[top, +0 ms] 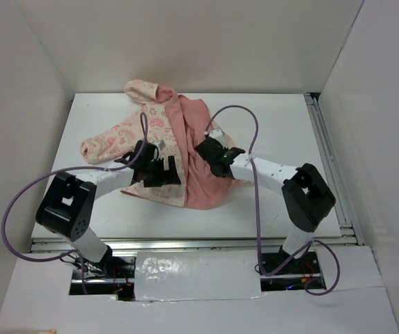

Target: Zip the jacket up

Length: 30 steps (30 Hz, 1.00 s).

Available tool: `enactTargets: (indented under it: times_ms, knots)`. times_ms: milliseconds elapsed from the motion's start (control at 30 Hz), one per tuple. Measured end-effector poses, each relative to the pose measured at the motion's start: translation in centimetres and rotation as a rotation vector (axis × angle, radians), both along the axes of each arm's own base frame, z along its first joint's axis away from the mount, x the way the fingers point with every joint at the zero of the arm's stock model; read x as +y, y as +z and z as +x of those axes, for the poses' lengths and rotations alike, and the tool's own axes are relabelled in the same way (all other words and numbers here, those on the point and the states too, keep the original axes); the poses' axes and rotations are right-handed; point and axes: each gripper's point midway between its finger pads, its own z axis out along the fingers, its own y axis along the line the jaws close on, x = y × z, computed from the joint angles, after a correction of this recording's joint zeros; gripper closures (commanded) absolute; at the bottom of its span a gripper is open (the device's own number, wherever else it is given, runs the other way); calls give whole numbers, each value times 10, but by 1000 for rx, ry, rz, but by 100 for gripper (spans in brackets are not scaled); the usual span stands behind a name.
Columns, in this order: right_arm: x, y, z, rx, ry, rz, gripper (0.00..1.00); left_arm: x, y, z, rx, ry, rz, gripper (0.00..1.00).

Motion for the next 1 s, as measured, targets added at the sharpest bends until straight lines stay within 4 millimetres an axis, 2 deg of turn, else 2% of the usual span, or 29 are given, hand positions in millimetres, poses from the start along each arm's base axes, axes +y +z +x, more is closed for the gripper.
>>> enactTargets:
  times_ms: [33, 100, 133, 167, 200, 233, 300, 367, 467, 567, 633, 700, 767, 900, 1000]
  knots:
    - [5, 9, 7, -9, -2, 34, 100, 0, 0, 0, 0, 0, 0, 1]
    - [18, 32, 22, -30, -11, 130, 87, 0, 0, 0, 0, -1, 0, 1]
    - [24, 45, 29, -44, -11, 189, 87, 0, 0, 0, 0, -1, 0, 1]
    - [30, 59, 35, -47, -7, 256, 82, 0, 0, 0, 1, 0, 0, 1]
    - [43, 68, 35, -26, 23, 350, 85, 0, 0, 0, 1, 0, 0, 1]
    - [39, 87, 41, -54, 16, 401, 90, 0, 0, 0, 1, 0, 1, 1]
    - [41, 106, 37, -69, 61, 517, 92, 0, 1, -1, 1, -1, 0, 1]
    - [39, 111, 20, -58, 100, 584, 87, 0, 3, -2, -3, -2, -3, 1]
    - [47, 89, -6, 25, 152, 629, 85, 0, 6, -3, -8, -3, -9, 1]
    - [56, 31, -36, 174, 160, 605, 84, 0, 8, -3, -10, -3, -11, 1]
    - [53, -8, -60, 283, 137, 561, 83, 0, 7, -4, -6, -3, -10, 1]
    - [46, -34, -79, 360, 103, 522, 82, 1, 7, -4, -4, -2, -9, 1]
    - [38, -44, -86, 387, 55, 500, 81, 1, 8, -5, -7, -2, -10, 1]
    - [20, -51, -83, 364, -71, 475, 82, 2, 12, -8, -14, -1, -13, 1]
    - [-3, -58, -82, 341, -201, 439, 89, 3, 15, -9, -22, 0, -16, 1]
